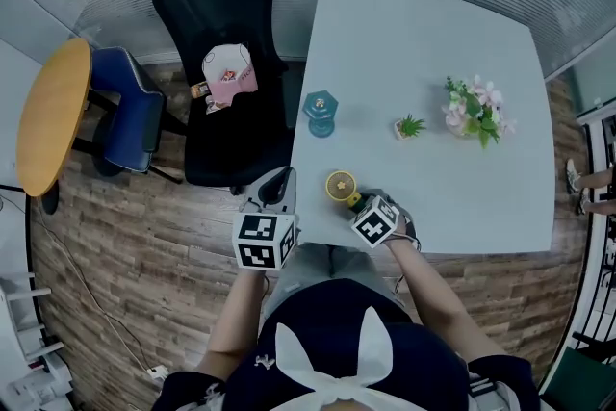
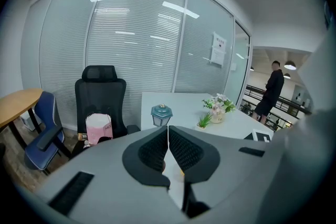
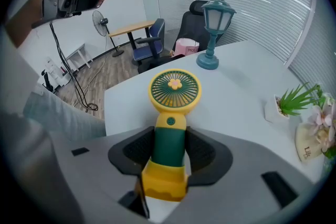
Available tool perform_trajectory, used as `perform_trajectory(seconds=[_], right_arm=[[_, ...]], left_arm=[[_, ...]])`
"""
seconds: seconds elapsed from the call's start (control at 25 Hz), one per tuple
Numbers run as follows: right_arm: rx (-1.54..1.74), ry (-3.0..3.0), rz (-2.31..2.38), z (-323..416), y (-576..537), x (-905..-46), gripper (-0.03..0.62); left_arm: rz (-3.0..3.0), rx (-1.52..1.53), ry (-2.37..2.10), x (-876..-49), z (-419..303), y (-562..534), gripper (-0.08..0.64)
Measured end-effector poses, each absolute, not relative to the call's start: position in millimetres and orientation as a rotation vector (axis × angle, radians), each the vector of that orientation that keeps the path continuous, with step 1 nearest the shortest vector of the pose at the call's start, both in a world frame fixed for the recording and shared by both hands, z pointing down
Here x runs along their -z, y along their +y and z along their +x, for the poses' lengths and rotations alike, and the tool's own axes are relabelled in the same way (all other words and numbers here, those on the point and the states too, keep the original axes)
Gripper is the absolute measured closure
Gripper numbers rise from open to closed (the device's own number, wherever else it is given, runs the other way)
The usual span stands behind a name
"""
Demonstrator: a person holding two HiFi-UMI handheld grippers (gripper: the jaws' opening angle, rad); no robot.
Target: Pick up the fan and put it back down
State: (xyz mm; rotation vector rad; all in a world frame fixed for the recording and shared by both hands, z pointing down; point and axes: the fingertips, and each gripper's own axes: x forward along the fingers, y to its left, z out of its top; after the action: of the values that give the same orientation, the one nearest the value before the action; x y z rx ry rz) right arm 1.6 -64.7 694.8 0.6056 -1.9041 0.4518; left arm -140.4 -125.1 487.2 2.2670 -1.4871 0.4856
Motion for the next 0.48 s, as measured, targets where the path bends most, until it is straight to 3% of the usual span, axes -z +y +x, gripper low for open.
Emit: perform_trajectory(seconds=[0.48], right_arm=[[-0.439,-1.963,0.711,-2.9,-83.5,-639.5,0.4]], left_arm=[[2.295,-0.486,-1.474,-482.7,-136.6,-127.2,0.535]])
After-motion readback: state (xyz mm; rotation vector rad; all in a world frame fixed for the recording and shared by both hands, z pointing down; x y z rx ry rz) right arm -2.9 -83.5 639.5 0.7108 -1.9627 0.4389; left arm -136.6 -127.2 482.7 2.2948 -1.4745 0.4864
